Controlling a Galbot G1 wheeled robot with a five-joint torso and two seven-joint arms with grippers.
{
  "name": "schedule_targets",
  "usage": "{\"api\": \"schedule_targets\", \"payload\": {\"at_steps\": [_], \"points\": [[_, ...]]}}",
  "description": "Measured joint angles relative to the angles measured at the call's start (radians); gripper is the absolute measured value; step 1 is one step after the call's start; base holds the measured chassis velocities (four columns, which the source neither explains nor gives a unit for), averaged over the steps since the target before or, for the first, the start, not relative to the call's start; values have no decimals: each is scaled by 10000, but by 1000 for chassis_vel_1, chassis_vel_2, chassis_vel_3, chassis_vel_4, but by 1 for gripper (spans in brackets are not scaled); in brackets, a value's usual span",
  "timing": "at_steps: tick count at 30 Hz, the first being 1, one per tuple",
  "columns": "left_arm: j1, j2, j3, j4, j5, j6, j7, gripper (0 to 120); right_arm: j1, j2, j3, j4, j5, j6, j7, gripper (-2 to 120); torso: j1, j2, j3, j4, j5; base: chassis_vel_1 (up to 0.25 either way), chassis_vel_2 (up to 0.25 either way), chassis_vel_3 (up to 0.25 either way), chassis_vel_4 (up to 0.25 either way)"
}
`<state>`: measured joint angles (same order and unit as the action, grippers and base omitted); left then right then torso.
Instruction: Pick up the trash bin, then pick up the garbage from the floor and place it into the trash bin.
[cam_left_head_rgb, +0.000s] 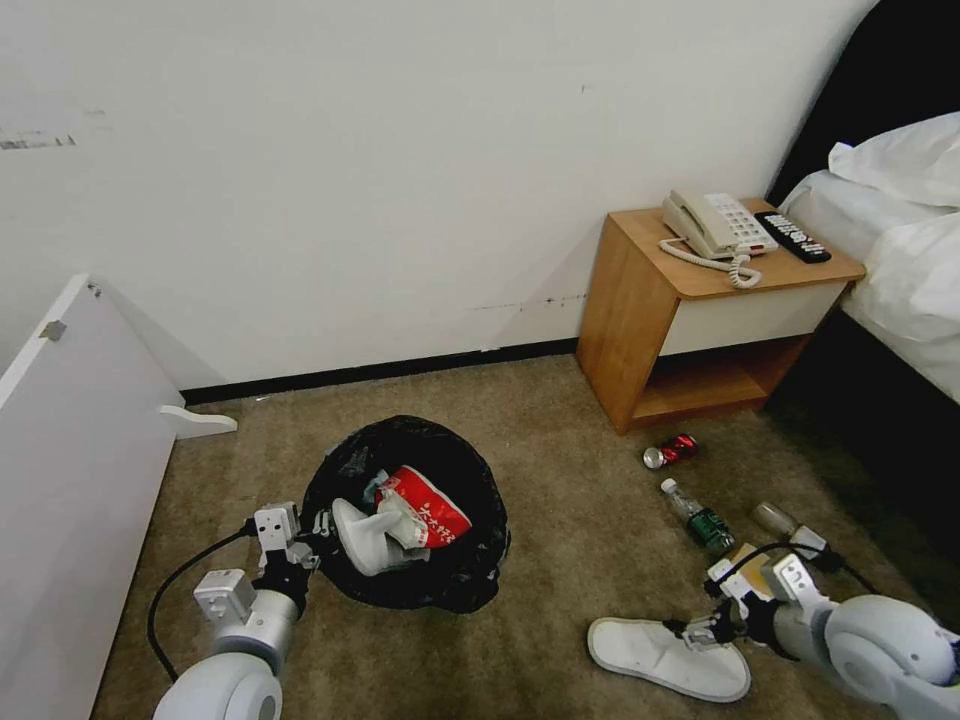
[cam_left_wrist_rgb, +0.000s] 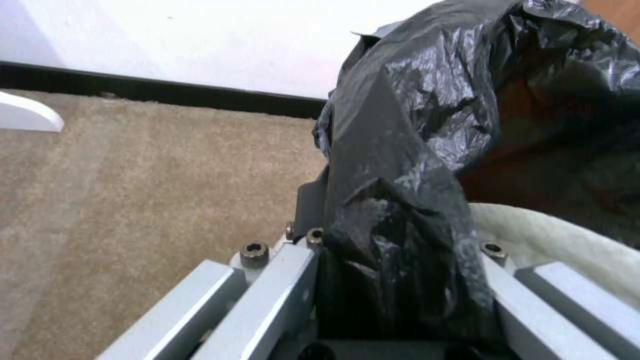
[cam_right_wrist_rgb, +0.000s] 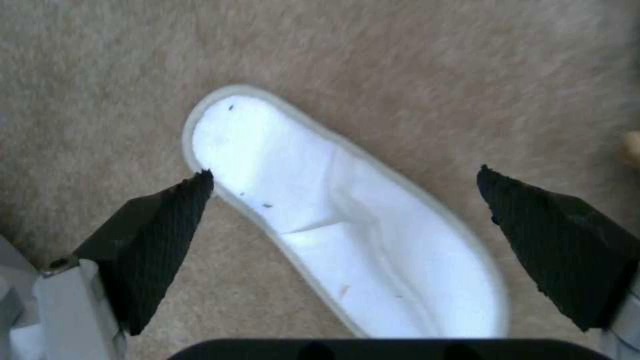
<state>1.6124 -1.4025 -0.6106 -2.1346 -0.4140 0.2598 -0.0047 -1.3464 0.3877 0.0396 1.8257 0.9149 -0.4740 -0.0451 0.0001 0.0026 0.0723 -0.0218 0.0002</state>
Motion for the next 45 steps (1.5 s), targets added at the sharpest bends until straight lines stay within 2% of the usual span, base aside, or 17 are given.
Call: {"api": "schedule_targets", "payload": {"at_steps": [4, 13, 22, 33, 45], "points": [[70, 53, -199, -24, -126, -46, 31, 4, 310, 423, -596, -418, -337, 23, 18, 100, 0, 0, 0, -1, -4, 0, 0, 0, 0], [17, -19, -224, -48, -164, -53, 30, 4, 573, 843, -1110, -1187, -1145, 181, 35, 100, -1, 0, 0, -2, -2, 0, 0, 0, 0], [4, -48, -227, -63, -175, -53, 9, 4, 665, 1228, -1226, -1804, -1875, 327, 120, 100, -1, 0, 0, -3, -3, 0, 0, 0, 0], [-14, -33, -245, -69, -206, -51, -5, 4, 785, 1464, -1291, -2031, -2103, 342, 267, 100, -1, 0, 0, -3, -3, 0, 0, 0, 0], [-3, -179, -259, -10, -176, -51, -12, 4, 942, 2215, -1429, -2738, -2713, 450, 481, 100, 0, 0, 0, -3, -2, 0, 0, 0, 0]]}}
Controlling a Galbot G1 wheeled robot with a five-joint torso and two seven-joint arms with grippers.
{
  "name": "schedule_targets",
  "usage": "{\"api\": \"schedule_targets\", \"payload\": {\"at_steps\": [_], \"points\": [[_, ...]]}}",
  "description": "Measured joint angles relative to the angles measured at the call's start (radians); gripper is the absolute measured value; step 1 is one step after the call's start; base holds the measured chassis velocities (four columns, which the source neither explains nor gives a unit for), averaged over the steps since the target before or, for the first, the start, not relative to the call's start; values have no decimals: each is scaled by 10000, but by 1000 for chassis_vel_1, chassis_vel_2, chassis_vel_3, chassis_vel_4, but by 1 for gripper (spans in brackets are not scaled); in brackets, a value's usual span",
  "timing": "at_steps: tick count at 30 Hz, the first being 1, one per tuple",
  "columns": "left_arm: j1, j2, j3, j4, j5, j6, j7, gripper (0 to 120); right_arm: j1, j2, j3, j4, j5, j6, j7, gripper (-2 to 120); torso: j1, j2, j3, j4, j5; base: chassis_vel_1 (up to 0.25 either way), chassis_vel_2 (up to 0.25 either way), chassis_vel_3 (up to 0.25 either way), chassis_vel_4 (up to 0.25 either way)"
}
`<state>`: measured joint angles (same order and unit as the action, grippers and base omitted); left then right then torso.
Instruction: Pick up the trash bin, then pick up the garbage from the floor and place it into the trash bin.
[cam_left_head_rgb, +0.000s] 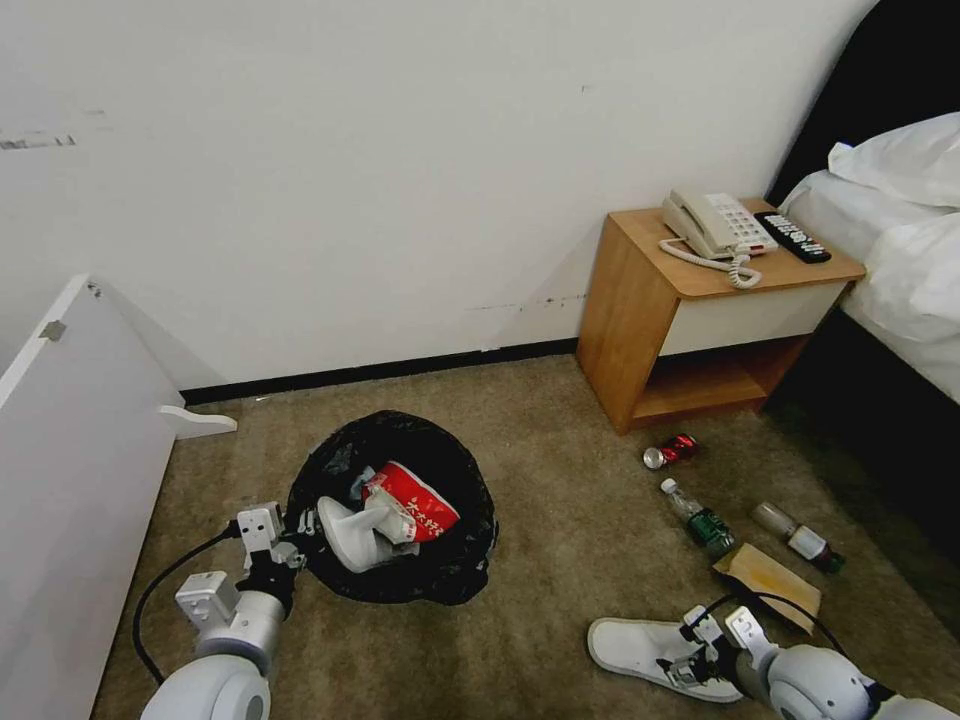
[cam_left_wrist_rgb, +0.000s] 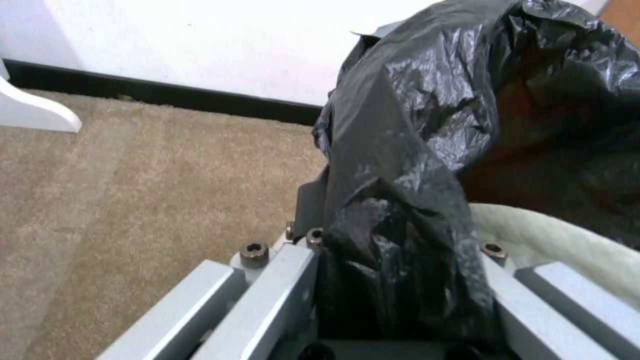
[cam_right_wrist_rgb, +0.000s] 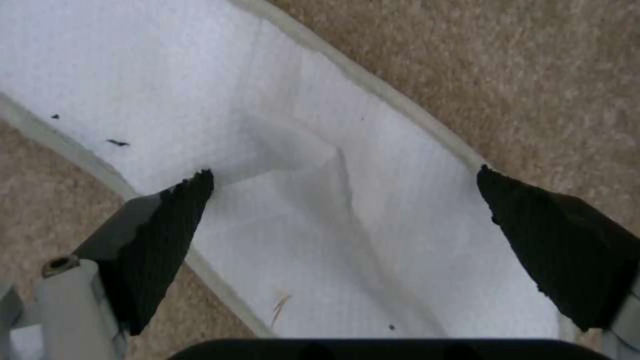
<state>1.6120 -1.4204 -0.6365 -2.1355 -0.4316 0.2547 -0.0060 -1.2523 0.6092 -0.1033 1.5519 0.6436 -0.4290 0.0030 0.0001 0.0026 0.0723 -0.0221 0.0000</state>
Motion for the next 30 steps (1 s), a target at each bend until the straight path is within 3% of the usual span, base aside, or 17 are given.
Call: {"api": "schedule_targets", "payload": {"at_steps": [13, 20, 30], "points": [[118, -96, -60, -28, 85, -56, -6, 4, 8, 677, 12, -567, -491, 183, 49, 100, -1, 1, -3, -3, -10, 0, 0, 0, 0], [120, -116, -37, -48, 121, -64, -2, 4, -147, 597, 151, -505, -538, 217, 37, 100, -1, 0, -2, 7, 10, 0, 0, 0, 0], [80, -150, 53, -58, 184, -64, 2, 4, -216, 418, 171, -257, -525, 216, 133, 100, 0, 1, 0, 0, 3, 0, 0, 0, 0]]}}
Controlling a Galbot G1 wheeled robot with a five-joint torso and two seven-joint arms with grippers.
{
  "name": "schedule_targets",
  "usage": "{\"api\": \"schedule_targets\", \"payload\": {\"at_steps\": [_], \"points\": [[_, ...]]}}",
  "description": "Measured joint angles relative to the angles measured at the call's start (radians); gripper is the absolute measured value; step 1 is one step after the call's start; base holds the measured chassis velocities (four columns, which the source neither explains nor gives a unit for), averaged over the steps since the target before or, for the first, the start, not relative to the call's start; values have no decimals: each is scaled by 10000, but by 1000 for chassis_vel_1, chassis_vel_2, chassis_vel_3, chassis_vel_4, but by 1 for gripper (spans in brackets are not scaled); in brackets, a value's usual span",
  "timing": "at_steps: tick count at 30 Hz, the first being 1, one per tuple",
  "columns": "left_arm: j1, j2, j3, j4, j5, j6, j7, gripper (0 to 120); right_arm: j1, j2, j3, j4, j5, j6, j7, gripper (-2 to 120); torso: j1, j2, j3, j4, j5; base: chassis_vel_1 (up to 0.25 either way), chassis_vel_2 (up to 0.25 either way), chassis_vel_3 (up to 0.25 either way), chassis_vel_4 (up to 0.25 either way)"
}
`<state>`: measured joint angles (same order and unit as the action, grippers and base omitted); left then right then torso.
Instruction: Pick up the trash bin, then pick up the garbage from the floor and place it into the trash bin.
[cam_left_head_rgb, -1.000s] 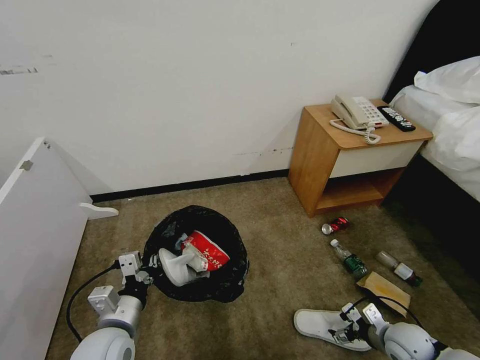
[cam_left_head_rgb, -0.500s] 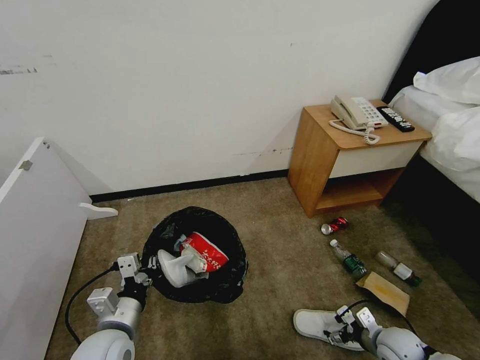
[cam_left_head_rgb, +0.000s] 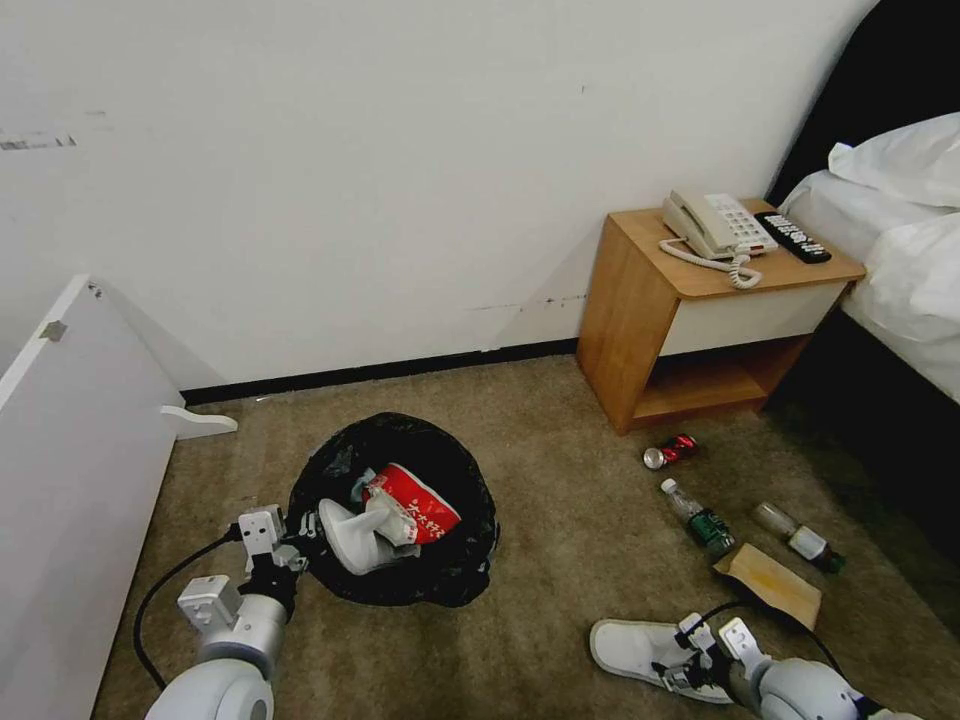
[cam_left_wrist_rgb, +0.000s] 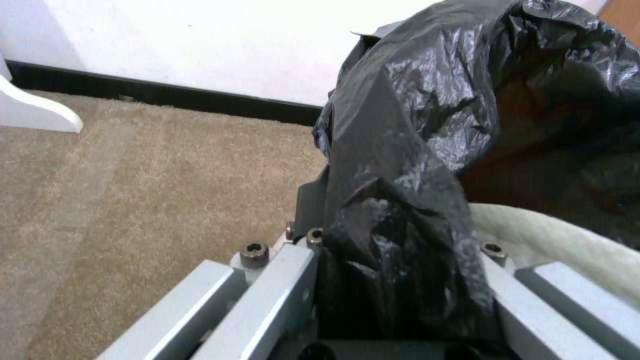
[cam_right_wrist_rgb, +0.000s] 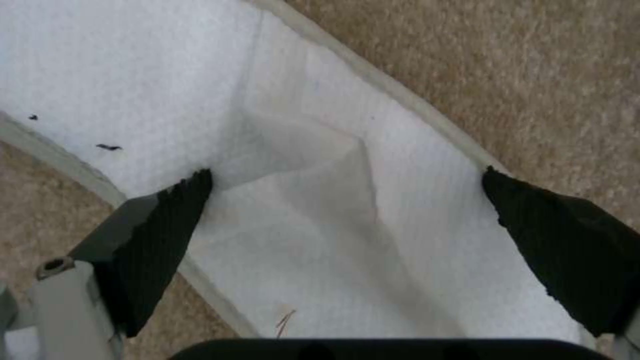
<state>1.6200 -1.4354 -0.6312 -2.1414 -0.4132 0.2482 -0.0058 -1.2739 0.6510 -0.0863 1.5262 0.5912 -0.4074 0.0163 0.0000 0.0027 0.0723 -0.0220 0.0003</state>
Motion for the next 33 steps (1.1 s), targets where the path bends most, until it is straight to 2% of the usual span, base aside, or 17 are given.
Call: {"api": "schedule_targets", "payload": {"at_steps": [7, 26, 28, 29, 31, 32, 33], "points": [[-28, -7, -1, 40, 5, -16, 6, 4, -68, -199, -45, 309, 65, -12, 118, 100, 0, -1, 0, 0, -3, 0, 0, 0, 0], [-60, 17, -27, 117, -11, -45, 19, 4, -69, -147, -167, 399, 102, -50, 291, 100, 0, 0, 0, 0, -3, 0, 0, 0, 0], [-61, 21, -28, 122, -17, -45, 20, 4, -61, -120, -172, 368, 97, -50, 292, 98, 0, 0, 0, 0, -3, 0, 0, 0, 0], [-62, 26, -33, 129, -23, -46, 21, 4, -54, -103, -177, 350, 93, -50, 292, 91, 0, -1, 0, 0, -3, 0, 0, 0, 0], [-63, 32, -37, 137, -27, -47, 21, 4, -44, -88, -183, 332, 88, -50, 293, 90, 0, -1, 0, 0, -4, 0, 0, 0, 0], [-67, 49, -48, 156, -36, -51, 22, 4, -16, -45, -199, 291, 79, -48, 284, 78, 0, 0, 0, 0, -4, 0, 0, 0, 0], [-67, 49, -48, 156, -36, -51, 22, 4, -16, -45, -199, 291, 79, -48, 284, 78, 0, 0, 0, 0, -4, 0, 0, 0, 0]]}}
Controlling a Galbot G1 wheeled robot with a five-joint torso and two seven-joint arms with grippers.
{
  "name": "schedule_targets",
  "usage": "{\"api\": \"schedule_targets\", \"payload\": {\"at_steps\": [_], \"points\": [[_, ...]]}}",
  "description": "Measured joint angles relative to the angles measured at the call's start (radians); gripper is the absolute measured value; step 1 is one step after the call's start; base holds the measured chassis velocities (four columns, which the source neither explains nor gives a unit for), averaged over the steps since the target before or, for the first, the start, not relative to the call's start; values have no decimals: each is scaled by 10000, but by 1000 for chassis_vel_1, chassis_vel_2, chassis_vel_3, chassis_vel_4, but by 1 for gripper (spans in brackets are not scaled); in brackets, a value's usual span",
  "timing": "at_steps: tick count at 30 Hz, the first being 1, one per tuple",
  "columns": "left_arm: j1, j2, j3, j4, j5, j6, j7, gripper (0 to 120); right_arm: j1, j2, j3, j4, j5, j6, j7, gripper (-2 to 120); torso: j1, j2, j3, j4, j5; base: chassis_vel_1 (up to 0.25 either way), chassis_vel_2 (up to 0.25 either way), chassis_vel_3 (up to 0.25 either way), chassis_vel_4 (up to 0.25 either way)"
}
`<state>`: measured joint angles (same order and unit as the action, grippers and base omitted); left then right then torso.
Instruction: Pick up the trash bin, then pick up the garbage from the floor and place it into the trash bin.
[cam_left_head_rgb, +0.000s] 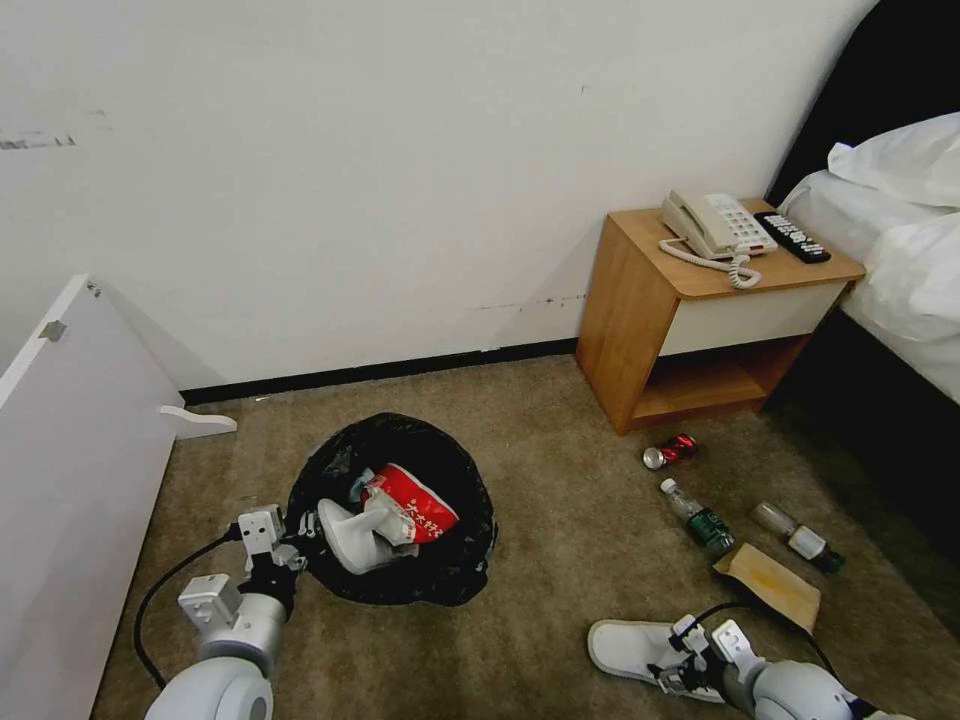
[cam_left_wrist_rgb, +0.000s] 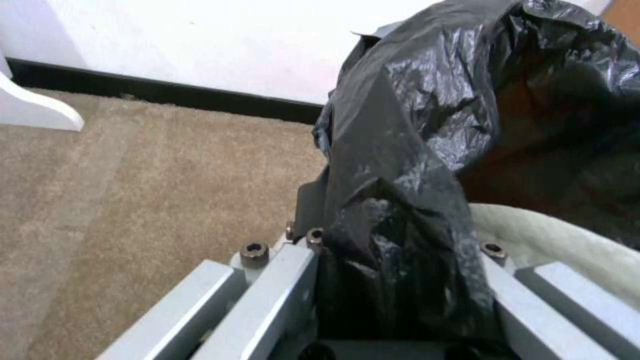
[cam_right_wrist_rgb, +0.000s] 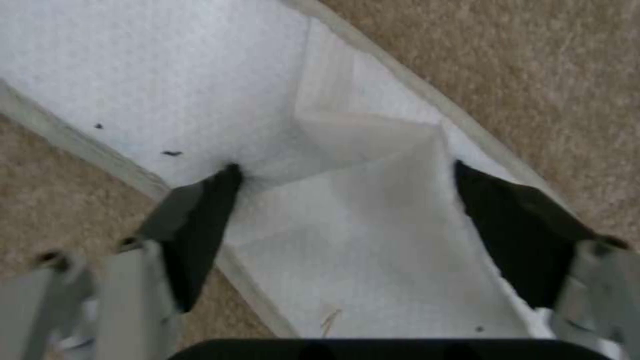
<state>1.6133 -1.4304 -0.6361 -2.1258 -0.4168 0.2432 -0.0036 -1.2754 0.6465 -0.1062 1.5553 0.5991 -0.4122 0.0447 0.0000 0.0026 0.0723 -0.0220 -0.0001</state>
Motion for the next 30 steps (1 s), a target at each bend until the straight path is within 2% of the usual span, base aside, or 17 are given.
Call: {"api": "schedule_targets", "payload": {"at_steps": [6, 12, 16, 23, 30], "points": [[-38, 37, -3, 47, -31, -3, 3, 4, 131, 272, -62, -215, 0, 48, -81, 61, -1, 2, -2, -9, -19, 0, 0, 0, 0], [-95, 61, 2, 71, -77, -3, -2, 4, 181, 316, -52, -305, 4, 128, -112, 44, 0, 2, -2, 6, 4, 0, 0, 0, 0], [-110, 61, 17, 73, -80, -2, -9, 4, 173, 314, -13, -325, -3, 146, -76, 36, -1, 1, -1, 8, 8, 0, 0, 0, 0], [-134, 29, 101, 90, -55, 11, -19, 4, 72, 295, 87, -267, -31, 152, 18, 16, -1, -2, 1, 2, 8, 0, 0, 0, 0], [-131, 10, 145, 109, -7, 15, -24, 4, -203, 49, 276, 173, 13, 134, 54, 4, 0, -3, 1, -2, 9, 0, 0, 0, 0]]}}
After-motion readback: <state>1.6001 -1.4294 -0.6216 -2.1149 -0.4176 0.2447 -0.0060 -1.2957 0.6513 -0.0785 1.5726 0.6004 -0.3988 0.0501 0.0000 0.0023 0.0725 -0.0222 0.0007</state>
